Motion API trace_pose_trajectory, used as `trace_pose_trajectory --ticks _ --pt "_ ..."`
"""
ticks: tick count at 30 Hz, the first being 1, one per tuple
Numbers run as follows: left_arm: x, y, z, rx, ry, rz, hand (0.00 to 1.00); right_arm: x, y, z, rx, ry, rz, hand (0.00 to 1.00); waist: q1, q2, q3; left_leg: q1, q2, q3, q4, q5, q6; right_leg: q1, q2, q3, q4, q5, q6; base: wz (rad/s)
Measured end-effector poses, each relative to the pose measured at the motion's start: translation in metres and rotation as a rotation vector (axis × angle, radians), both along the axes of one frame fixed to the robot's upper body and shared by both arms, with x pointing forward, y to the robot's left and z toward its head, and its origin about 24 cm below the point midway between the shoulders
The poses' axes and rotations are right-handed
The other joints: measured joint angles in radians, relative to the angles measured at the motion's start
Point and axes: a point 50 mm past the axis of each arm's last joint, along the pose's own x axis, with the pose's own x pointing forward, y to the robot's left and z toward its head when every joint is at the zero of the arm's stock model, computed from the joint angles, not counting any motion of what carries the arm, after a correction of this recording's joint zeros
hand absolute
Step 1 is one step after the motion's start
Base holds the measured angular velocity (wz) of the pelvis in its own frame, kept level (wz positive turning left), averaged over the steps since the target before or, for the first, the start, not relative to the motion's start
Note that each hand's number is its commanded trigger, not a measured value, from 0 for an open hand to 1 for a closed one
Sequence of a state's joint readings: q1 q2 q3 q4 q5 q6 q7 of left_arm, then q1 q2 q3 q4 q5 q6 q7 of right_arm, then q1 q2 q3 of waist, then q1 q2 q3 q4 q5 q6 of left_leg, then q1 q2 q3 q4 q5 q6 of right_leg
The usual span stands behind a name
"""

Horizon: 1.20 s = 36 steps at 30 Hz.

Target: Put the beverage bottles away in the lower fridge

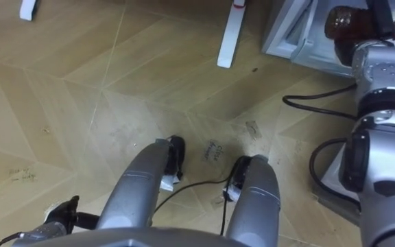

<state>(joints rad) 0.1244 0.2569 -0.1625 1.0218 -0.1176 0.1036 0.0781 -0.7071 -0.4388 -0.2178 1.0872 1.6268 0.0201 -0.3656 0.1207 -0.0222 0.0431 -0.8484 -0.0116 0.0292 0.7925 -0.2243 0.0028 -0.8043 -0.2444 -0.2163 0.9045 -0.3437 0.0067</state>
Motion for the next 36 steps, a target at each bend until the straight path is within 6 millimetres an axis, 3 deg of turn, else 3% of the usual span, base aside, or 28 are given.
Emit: trace_pose_trajectory --ticks 4,15,27,36 --pt "0.0 0.0 0.0 0.001 0.0 -0.001 0.0 0.0 -0.001 0.001 -0.003 -0.002 -0.003 0.0 0.008 0.011 -0.0073 0.006 -0.001 0.002 -0.002 0.0 0.0 0.004 0.0 0.003 -0.002 0.001 0.003 0.0" --pt "0.0 0.0 0.0 0.004 -0.001 0.002 0.0 -0.001 -0.002 0.001 -0.009 0.017 -0.009 0.0 0.011 0.011 -0.0069 0.039 -0.001 0.016 -0.033 0.001 0.0 0.022 -0.002 0.014 -0.015 -0.003 0.011 -0.02" --pt "-0.002 0.0 -0.001 0.008 0.008 0.006 0.0 -0.004 -0.001 -0.007 0.0 0.078 0.008 0.0 -0.016 0.009 -0.0041 0.119 -0.003 0.028 -0.13 0.018 0.019 0.106 0.004 0.007 -0.129 0.032 0.03 -0.01" --pt "0.001 0.001 0.0 0.0 -0.003 0.01 0.0 -0.008 0.0 -0.015 0.021 0.12 0.019 0.0 -0.066 -0.001 0.0015 0.221 -0.016 0.022 -0.203 0.02 0.024 0.22 0.006 -0.012 -0.216 0.045 0.047 0.02"
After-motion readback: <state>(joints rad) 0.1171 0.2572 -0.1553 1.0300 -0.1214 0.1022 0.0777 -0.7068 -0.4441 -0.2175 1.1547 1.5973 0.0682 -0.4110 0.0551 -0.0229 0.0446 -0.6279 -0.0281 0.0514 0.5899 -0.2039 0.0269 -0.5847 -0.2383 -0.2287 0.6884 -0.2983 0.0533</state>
